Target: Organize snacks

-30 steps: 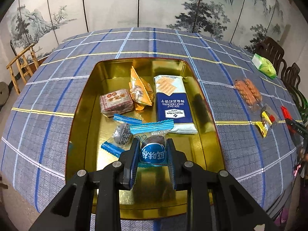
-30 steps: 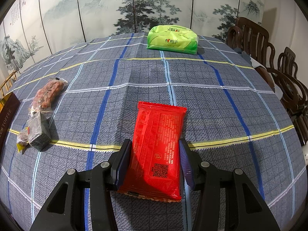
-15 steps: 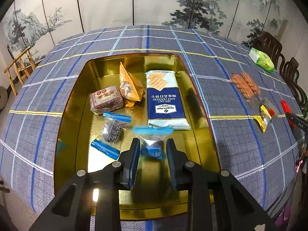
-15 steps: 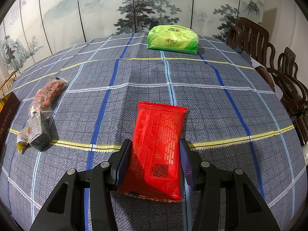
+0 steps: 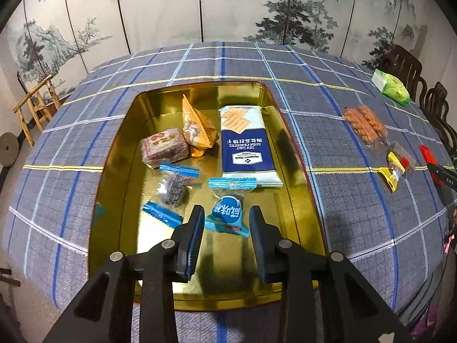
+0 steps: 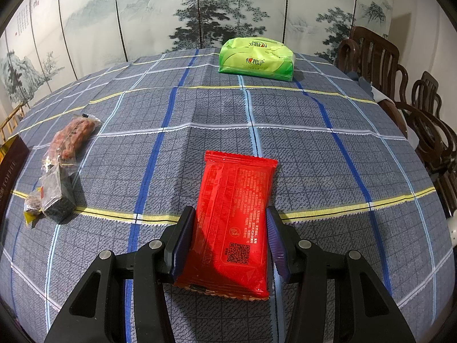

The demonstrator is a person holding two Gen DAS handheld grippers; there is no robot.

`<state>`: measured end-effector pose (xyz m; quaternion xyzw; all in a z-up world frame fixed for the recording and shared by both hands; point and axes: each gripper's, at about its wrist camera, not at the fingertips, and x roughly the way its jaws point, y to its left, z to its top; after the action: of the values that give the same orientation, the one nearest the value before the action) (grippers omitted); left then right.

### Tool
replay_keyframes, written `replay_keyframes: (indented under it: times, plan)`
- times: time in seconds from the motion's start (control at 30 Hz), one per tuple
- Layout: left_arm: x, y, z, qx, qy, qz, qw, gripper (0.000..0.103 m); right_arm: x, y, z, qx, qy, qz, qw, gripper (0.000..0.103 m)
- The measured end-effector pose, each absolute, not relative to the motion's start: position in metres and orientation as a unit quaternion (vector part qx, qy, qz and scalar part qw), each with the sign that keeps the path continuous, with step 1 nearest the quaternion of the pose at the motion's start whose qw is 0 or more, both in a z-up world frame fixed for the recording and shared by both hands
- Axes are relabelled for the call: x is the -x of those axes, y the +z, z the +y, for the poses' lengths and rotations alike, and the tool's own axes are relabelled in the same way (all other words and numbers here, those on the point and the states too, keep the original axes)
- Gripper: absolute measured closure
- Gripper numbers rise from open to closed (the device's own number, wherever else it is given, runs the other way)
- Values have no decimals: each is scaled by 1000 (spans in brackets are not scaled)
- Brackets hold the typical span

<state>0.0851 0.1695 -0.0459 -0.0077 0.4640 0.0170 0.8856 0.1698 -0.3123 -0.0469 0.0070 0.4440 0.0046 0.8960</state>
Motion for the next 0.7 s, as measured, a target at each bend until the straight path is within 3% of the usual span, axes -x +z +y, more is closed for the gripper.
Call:
replay_keyframes:
  times: [0.57, 0.7]
  plan:
    - [-54, -25, 174, 1, 21, 436, 900, 64, -121, -32, -290, -83, 58, 455, 885, 57]
    - [-43, -20, 175, 4, 16, 429, 903, 61, -112, -17, -279, -97, 79, 446, 886, 63]
